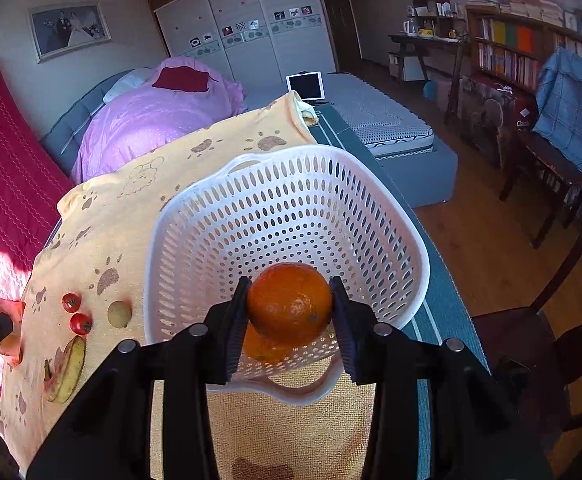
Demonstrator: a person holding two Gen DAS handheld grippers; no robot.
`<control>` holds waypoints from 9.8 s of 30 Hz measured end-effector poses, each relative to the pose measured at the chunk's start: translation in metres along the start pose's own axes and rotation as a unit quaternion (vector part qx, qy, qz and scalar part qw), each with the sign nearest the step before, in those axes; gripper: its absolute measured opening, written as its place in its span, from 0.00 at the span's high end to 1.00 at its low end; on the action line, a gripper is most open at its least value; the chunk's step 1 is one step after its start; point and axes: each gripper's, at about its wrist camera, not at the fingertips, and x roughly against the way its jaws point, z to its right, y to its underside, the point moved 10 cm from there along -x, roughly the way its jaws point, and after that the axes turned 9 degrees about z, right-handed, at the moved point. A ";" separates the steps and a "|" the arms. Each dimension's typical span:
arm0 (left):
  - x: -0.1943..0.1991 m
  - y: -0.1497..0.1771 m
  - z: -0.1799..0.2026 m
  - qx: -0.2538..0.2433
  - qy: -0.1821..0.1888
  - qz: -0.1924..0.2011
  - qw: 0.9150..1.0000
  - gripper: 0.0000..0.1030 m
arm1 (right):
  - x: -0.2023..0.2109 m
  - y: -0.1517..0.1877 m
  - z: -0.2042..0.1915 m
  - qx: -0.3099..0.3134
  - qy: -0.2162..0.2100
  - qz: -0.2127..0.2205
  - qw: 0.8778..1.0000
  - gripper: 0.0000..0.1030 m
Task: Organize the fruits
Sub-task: 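Place the orange into the white basket and open the right tool, then lower the orange plastic bag into the white basket and open the left tool, then move both tools back over the remaining fruit on the towel, then lower the left tool onto a cherry tomato and close it, then grasp a second cherry tomato with the right tool while the left tool holds its tomato, then carry the cherry tomato into the white basket and open the right tool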
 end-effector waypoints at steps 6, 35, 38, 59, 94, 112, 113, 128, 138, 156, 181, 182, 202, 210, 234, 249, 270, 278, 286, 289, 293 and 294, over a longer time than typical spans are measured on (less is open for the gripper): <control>-0.003 0.002 0.002 -0.003 0.002 -0.003 1.000 0.44 | 0.000 -0.001 0.003 -0.016 -0.005 0.003 1.000 0.59; -0.015 -0.023 0.105 -0.075 0.069 0.014 0.995 0.44 | 0.058 -0.048 0.052 -0.139 0.004 0.102 0.985 0.49; -0.023 -0.026 0.130 -0.086 0.091 0.014 0.992 0.44 | 0.060 -0.050 0.061 -0.152 0.007 0.104 0.983 0.49; -0.095 -0.018 0.239 -0.103 0.166 -0.029 0.980 0.43 | 0.055 -0.046 0.089 -0.203 0.025 0.101 0.974 0.49; -0.021 -0.049 0.158 -0.063 0.101 0.062 0.991 0.16 | 0.086 -0.062 0.048 -0.166 -0.012 0.140 0.976 0.42; 0.006 -0.056 0.077 -0.025 0.035 0.085 0.995 0.12 | 0.095 -0.064 0.015 -0.138 -0.040 0.143 0.979 0.39; 0.007 -0.056 0.072 -0.023 0.031 0.085 0.996 0.12 | 0.095 -0.064 0.013 -0.137 -0.041 0.143 0.979 0.39; 0.019 -0.047 -0.019 0.016 -0.043 0.081 0.996 0.12 | 0.093 -0.059 -0.006 -0.121 -0.051 0.137 0.982 0.31; 0.034 -0.042 -0.094 0.037 -0.107 0.082 0.990 0.12 | 0.083 -0.050 -0.020 -0.116 -0.066 0.120 0.984 0.24; -0.022 -0.014 -0.122 0.057 -0.112 0.008 0.992 0.12 | 0.058 -0.016 -0.070 -0.050 -0.089 0.078 0.992 0.24; -0.133 0.010 -0.073 0.079 -0.021 -0.111 0.990 0.43 | 0.022 0.018 -0.088 -0.003 -0.078 0.036 0.996 0.24; -0.135 0.011 -0.073 0.080 -0.020 -0.115 0.990 0.45 | 0.022 0.019 -0.089 0.003 -0.075 0.038 0.996 0.24; -0.137 0.008 -0.075 0.084 0.019 -0.091 0.992 0.56 | 0.020 0.027 -0.108 0.068 -0.057 0.088 0.992 0.24; -0.138 0.012 -0.066 0.019 -0.014 -0.094 0.995 0.56 | 0.021 0.026 -0.107 0.071 -0.056 0.089 0.992 0.24; -0.104 -0.022 -0.093 0.072 -0.018 -0.016 0.997 0.70 | 0.023 0.033 -0.116 0.104 -0.054 0.090 0.989 0.24; -0.087 -0.033 -0.111 0.108 -0.024 0.012 0.994 0.70 | -0.011 0.039 -0.212 0.053 -0.184 -0.064 0.979 0.24; -0.081 -0.032 -0.129 0.127 -0.035 0.017 0.991 0.70 | -0.076 0.087 -0.267 0.077 -0.171 -0.177 0.966 0.44; -0.082 -0.033 -0.129 0.127 -0.034 0.017 0.991 0.70 | -0.081 0.096 -0.269 0.142 -0.120 -0.186 0.965 0.52; -0.081 -0.033 -0.129 0.129 -0.033 0.018 0.991 0.70 | -0.081 0.095 -0.267 0.168 -0.095 -0.175 0.965 0.69; -0.081 -0.033 -0.129 0.129 -0.032 0.018 0.991 0.70 | -0.079 0.093 -0.268 0.162 -0.101 -0.171 0.967 0.69; -0.081 -0.034 -0.129 0.129 -0.031 0.018 0.991 0.70 | -0.070 0.080 -0.267 0.143 -0.110 -0.156 0.971 0.69; -0.080 -0.034 -0.129 0.129 -0.030 0.018 0.991 0.70 | -0.067 0.075 -0.266 0.138 -0.112 -0.150 0.973 0.69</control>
